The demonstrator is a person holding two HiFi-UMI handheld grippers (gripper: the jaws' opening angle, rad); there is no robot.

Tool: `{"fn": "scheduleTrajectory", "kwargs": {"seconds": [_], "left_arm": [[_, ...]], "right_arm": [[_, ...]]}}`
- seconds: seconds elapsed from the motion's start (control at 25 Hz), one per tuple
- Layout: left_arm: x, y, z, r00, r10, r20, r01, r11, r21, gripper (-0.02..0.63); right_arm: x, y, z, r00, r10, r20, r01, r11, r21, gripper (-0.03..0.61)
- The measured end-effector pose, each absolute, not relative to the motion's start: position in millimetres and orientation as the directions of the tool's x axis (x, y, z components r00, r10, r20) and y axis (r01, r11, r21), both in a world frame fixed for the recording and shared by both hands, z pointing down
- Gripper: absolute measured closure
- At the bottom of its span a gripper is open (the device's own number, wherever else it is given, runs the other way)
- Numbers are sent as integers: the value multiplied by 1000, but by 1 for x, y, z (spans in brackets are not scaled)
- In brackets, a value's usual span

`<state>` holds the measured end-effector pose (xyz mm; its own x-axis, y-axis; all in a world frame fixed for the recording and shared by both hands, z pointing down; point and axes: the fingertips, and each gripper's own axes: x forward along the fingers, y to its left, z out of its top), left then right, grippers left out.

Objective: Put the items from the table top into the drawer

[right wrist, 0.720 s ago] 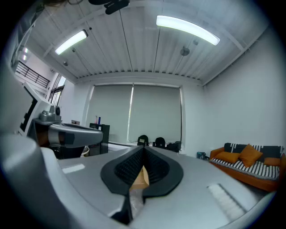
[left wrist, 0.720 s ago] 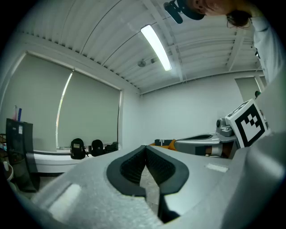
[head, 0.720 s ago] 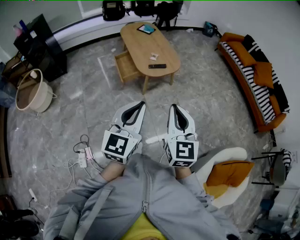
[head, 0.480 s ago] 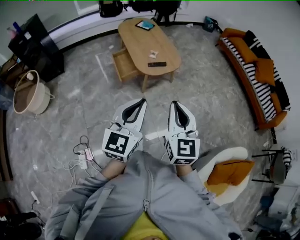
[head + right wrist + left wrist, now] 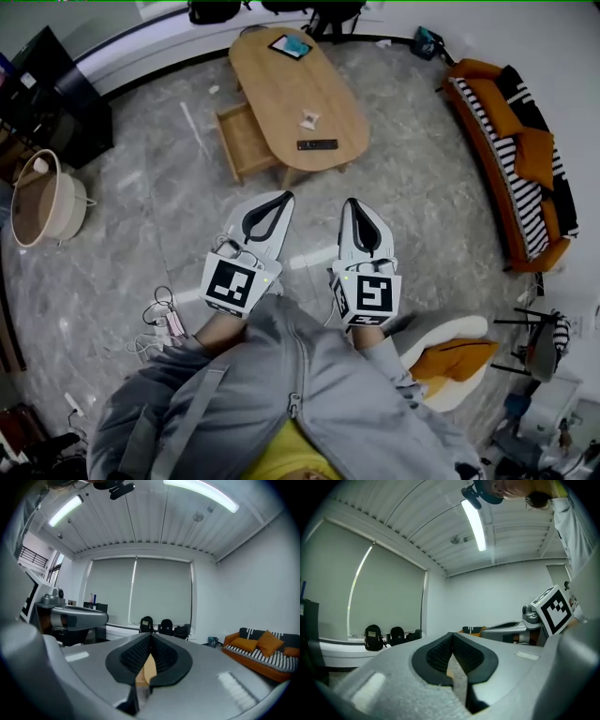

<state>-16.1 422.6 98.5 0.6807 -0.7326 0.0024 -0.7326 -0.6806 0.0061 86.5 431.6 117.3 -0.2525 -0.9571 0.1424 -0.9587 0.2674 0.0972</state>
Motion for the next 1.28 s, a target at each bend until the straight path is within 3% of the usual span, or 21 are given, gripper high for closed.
{"fn": "scheduleTrajectory", "kwargs": {"seconds": [0.68, 1.28], "left_arm": [[-11, 287, 154, 759, -651, 28, -648, -750, 134, 611], [59, 134, 179, 705, -703, 93, -709, -697, 104, 611]], "right_arm": [[81, 314, 150, -208, -945, 252, -949, 258, 183, 578], [135, 141, 216, -389, -857, 340, -862, 468, 193, 546]]}}
